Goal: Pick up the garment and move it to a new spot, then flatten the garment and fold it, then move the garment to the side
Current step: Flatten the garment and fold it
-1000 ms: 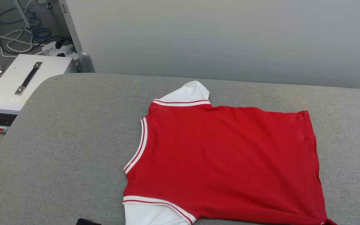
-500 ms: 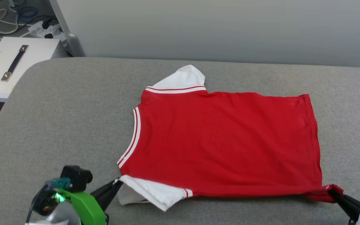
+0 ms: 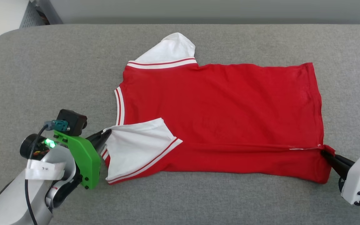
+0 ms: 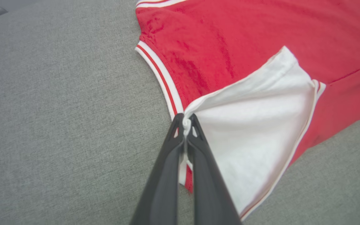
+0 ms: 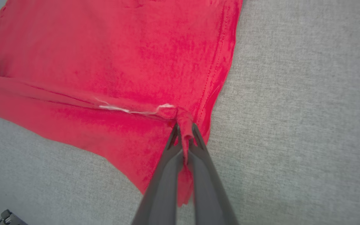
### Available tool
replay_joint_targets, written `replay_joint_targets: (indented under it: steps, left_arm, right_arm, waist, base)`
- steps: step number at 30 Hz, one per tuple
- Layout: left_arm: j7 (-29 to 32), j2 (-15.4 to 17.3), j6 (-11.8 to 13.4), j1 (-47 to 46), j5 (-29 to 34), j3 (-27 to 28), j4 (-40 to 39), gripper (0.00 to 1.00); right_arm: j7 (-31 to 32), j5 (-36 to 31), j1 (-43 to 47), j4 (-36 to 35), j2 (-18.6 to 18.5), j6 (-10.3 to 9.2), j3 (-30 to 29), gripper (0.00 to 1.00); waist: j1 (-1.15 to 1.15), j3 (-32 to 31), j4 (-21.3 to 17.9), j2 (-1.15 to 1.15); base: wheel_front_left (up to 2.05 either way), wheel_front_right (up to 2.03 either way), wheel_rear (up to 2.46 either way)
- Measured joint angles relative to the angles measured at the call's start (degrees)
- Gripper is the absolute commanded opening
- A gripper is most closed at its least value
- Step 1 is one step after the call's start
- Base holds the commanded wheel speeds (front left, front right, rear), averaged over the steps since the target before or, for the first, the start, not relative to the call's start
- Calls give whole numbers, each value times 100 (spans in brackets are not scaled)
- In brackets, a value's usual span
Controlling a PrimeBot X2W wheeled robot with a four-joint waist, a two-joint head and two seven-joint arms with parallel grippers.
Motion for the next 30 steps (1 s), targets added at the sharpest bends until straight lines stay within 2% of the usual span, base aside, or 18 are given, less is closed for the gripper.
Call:
replay_joint_targets:
  steps: [8,15,16,17,18,24,30]
  left_arm:
    - [-253,-46,-38,-482,8,-332,764,0]
    - [-593,-229,-38,-865,-26,-788,1308,0]
    - [-660,-254,-38,-904,-26,-818,1394,90]
    - [-749,-296,-38,-943,-30,-850,1511,100]
    - [-826,-345,-38,-983,-33,-888,1633,100]
    - [-1400,-548,-36,-1047,-37,-880,2183,100]
    - [-1883,-756,91,-1007,-241,-646,2282,100]
  right_arm:
    - [111,-93,-481,364,100,0,265,0]
    - [70,-157,-776,683,153,1,423,0]
    - [64,-158,-805,725,160,1,442,0]
    - [54,-159,-843,787,179,1,452,13]
    - [19,-171,-869,849,215,1,456,100]
    - [-105,-254,-917,1048,301,1,539,100]
    - [-225,-433,-787,1059,281,0,468,100]
  waist:
    - [0,326,-109,0]
    - [0,447,-92,0]
    - [0,448,-85,0]
    - [0,441,-80,0]
    - [0,427,-78,0]
    - [0,241,-71,0]
    - [0,-72,-55,0]
  base:
    - [0,0,0]
    - [0,0,0]
    - [0,0,0]
    - [0,0,0]
    - [0,0,0]
    - [0,0,0]
    - [0,0,0]
